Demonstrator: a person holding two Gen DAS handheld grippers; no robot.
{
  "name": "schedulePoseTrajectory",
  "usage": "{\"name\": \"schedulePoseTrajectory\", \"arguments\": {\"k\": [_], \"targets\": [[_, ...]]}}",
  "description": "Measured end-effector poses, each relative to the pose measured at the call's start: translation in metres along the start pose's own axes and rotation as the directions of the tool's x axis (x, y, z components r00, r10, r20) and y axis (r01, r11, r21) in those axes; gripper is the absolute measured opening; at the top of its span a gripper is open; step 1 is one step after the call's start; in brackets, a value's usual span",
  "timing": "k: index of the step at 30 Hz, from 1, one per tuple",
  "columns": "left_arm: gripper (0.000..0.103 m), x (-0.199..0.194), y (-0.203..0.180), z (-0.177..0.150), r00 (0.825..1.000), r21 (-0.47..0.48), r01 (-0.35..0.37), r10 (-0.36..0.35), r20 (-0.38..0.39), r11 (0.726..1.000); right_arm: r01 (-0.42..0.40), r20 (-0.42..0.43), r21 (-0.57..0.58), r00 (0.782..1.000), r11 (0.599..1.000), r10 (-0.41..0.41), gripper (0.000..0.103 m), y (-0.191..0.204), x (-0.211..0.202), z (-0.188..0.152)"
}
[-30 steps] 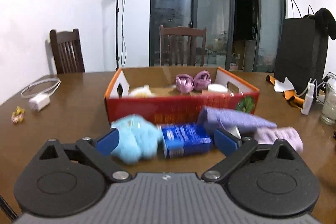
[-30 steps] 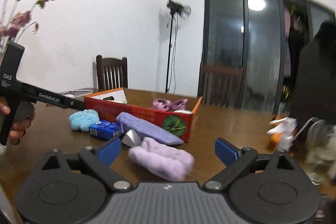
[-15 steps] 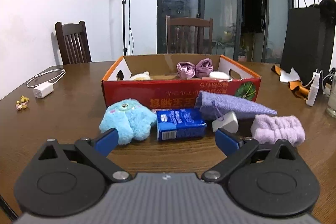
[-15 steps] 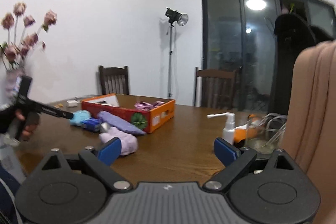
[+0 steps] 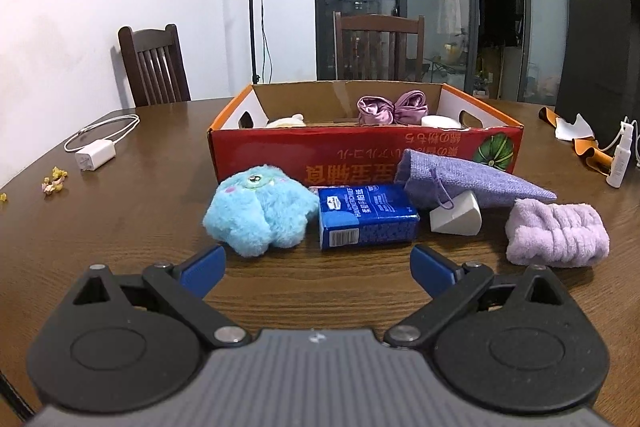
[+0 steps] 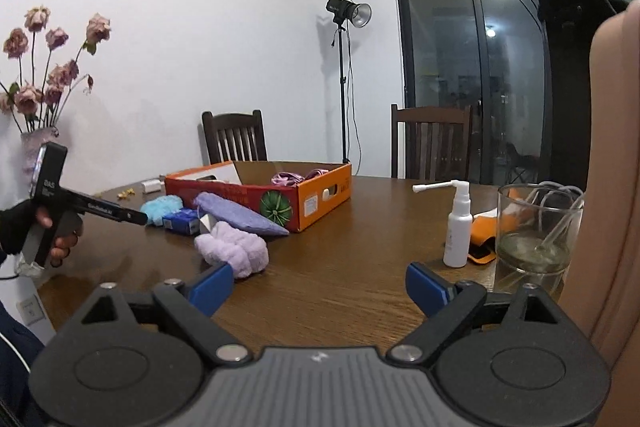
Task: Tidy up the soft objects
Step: 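Withdraw both grippers from the box back toward the pile, then grasp the lilac fluffy headband with both grippers and lift it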
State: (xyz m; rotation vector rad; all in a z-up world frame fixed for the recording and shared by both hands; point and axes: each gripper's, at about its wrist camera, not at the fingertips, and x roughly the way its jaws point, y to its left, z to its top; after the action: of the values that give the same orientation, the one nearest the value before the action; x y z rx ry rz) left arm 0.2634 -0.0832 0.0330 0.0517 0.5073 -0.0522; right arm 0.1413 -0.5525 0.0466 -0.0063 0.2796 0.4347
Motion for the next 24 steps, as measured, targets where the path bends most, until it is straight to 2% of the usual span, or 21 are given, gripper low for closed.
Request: {"name": "schedulePoseTrajectory", "arguments": {"k": [4, 7, 12, 24], "targets": [[0.101, 0.002, 0.002, -0.001, 1.000, -0.009, -0.009, 0.009, -0.002, 1.000, -0.036, 0.042, 0.025, 0.999, 0.999, 0.035, 0.091, 0.002, -0.008, 0.005], [0.101, 0.002, 0.005, -0.001, 1.000, -0.022, -0.015, 0.014, -0.009, 1.000, -0.001, -0.033, -0.001, 0.999, 1.000, 0.001, 0.088, 0.004, 0.007, -0.003], [0.101, -0.005, 0.011, 0.000, 1.000, -0.030, -0.014, 0.014, 0.014, 0.999, 0.010, 0.045, -0.016, 0.999, 1.000, -0.009, 0.088, 0.020, -0.009, 0.011], [0.103, -0.022, 0.024, -0.006, 0.999, -0.021, 0.000, 0.001, 0.048, 1.000, 0.068, 0.055, 0.005, 0.996, 0.998, -0.068, 0.089, 0.039, -0.020, 0.012]]}}
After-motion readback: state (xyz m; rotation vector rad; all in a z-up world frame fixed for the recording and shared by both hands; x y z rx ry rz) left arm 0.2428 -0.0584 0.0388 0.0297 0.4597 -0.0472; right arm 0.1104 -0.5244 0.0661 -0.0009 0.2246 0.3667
